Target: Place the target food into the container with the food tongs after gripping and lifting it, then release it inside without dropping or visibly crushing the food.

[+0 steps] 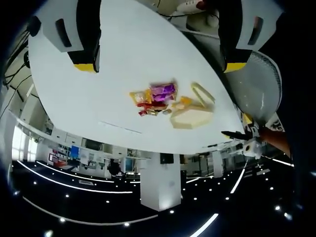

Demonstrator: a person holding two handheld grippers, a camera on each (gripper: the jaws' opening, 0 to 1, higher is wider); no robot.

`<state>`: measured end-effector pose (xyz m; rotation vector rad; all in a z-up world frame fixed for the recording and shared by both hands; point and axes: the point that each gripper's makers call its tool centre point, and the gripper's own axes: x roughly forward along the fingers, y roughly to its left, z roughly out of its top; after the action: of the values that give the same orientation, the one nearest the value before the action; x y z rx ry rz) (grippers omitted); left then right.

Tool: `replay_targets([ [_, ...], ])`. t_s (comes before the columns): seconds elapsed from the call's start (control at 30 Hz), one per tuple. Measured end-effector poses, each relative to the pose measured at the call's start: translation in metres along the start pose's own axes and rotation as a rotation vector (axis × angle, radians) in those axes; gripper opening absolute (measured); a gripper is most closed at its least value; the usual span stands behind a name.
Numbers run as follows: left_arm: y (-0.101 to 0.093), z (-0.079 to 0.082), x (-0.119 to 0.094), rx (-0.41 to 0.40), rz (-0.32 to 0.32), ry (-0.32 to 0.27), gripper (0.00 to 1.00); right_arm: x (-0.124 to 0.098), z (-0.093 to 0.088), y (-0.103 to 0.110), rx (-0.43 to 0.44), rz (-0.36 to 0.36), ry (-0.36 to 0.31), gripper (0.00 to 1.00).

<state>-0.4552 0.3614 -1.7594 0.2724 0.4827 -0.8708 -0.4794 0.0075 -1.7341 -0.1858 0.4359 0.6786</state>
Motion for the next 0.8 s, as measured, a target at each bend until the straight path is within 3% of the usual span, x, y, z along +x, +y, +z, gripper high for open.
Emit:
replay_targets([
  [0.23,0.001,0.0,0.003,-0.011,-0.007,0.025,0.99,0.003,-0.006,0.003,0.036,0.029,0.004,1.0],
  [0.43,0.001,0.002,0.005,0.034,-0.034,0.068,0.99,0.008,-0.004,0.004,0.03,0.041,0.001,1.0],
  [0.73,-0.006,0.047,0.012,0.17,-0.119,0.059,0.99,0.008,-0.003,0.004,0.04,0.044,-0.013,1.0],
  [0.8,-0.008,0.051,0.014,0.197,-0.137,0.076,0.97,0.007,-0.002,0.004,0.039,0.045,-0.016,1.0],
])
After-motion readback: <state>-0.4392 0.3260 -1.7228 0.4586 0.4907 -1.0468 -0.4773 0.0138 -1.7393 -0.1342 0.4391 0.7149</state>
